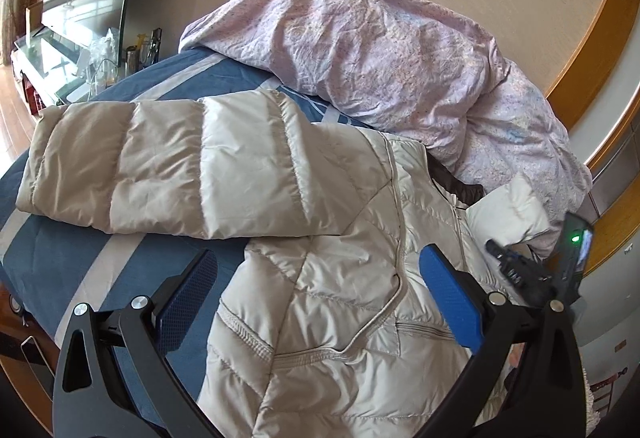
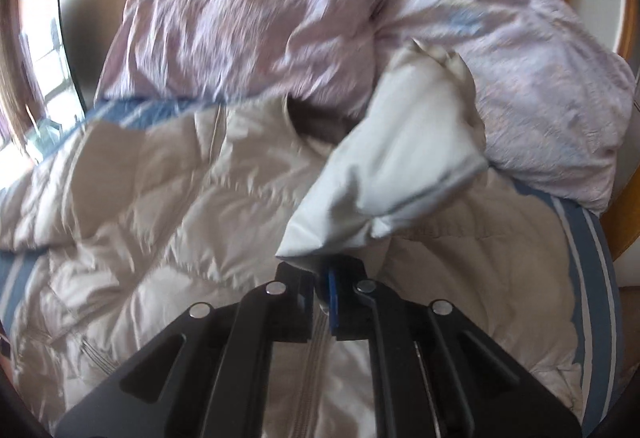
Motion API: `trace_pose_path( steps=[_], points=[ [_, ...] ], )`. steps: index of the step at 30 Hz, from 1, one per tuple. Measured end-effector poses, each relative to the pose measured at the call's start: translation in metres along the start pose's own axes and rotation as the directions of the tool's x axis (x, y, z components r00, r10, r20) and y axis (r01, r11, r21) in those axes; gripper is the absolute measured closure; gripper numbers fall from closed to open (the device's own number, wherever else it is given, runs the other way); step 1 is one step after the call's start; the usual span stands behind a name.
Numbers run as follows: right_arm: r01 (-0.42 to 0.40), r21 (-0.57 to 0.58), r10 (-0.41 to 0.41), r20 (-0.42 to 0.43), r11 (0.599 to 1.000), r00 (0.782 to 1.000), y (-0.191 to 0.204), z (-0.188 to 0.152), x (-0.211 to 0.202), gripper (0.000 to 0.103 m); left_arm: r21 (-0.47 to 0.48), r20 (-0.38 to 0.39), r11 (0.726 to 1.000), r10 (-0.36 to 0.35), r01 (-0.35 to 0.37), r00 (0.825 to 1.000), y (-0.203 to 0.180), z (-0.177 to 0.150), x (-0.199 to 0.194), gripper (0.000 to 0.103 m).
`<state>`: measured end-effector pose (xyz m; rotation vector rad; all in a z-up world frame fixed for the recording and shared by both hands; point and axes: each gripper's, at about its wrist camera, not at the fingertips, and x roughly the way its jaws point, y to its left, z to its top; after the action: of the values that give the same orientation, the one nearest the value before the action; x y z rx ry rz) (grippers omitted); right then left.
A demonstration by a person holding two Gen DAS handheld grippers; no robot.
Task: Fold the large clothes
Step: 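Fold the held sleeve across the jacket body and open the right gripper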
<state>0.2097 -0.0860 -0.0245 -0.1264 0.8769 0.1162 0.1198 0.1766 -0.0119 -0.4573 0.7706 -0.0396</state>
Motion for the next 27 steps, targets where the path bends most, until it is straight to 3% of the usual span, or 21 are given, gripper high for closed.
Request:
trace_pose_path(
  steps=[2, 3, 4, 5, 9, 12, 15, 18, 22, 24, 27],
  points=[
    [-0.009, -0.035, 0.009, -0.021, 0.999, 1.000, 0.007, -0.002, 0.005, 0.074, -0.004, 0.000, 1.000, 0.002, -0.002, 1.000, 0.004, 0.001, 0.000, 0.001],
    [-0.033, -0.059, 0.032, -0.023, 0.998, 0.999, 0.014, -0.007, 0.003, 0.056, -0.007, 0.000, 1.000, 0.003, -0.003, 1.000, 0.006, 0.001, -0.001, 0.001],
    [-0.037, -0.077, 0.036, -0.017, 0.996, 0.999, 0.018, -0.008, 0.000, 0.044, -0.011, 0.001, 1.000, 0.004, -0.004, 1.000, 0.009, 0.001, -0.001, 0.001],
    [-0.039, -0.092, 0.039, -0.007, 0.995, 0.999, 0.023, -0.006, -0.001, 0.042, -0.017, 0.002, 1.000, 0.004, -0.004, 1.000, 0.011, 0.002, -0.001, 0.001],
    [-0.125, -0.051, 0.127, 0.018, 0.991, 0.992, 0.023, -0.003, -0.017, 0.043, -0.044, 0.007, 0.999, 0.000, 0.000, 1.000, 0.023, 0.003, -0.003, 0.001],
    [-0.192, 0.093, 0.186, 0.064, 0.977, 0.980, 0.003, 0.011, -0.021, 0.050, -0.077, 0.013, 0.997, 0.006, -0.005, 1.000, 0.034, 0.004, -0.005, 0.001],
    [-0.137, 0.164, 0.132, 0.037, 0.977, 0.991, -0.007, 0.023, -0.007, 0.056, -0.113, 0.018, 0.993, 0.020, -0.018, 1.000, 0.048, 0.004, -0.008, 0.001],
    [-0.086, 0.164, 0.097, -0.061, 0.983, 0.993, -0.002, 0.022, 0.022, 0.056, -0.149, 0.021, 0.988, 0.041, -0.037, 0.999, 0.061, 0.003, -0.009, 0.001],
    [0.035, 0.004, -0.034, -0.155, 0.999, 0.987, 0.029, 0.015, 0.048, 0.054, -0.183, 0.015, 0.981, 0.072, -0.068, 0.997, 0.075, 0.002, -0.008, 0.001],
    [0.023, 0.027, -0.018, -0.168, 0.999, 0.986, 0.025, 0.015, 0.048, 0.054, -0.203, 0.004, 0.976, 0.085, -0.082, 0.996, 0.083, 0.001, -0.007, 0.001],
    [-0.061, 0.150, 0.087, -0.176, 0.987, 0.981, 0.005, 0.013, 0.037, 0.053, -0.285, -0.034, 0.956, 0.066, -0.073, 0.997, 0.102, 0.000, -0.002, 0.001]
  ],
)
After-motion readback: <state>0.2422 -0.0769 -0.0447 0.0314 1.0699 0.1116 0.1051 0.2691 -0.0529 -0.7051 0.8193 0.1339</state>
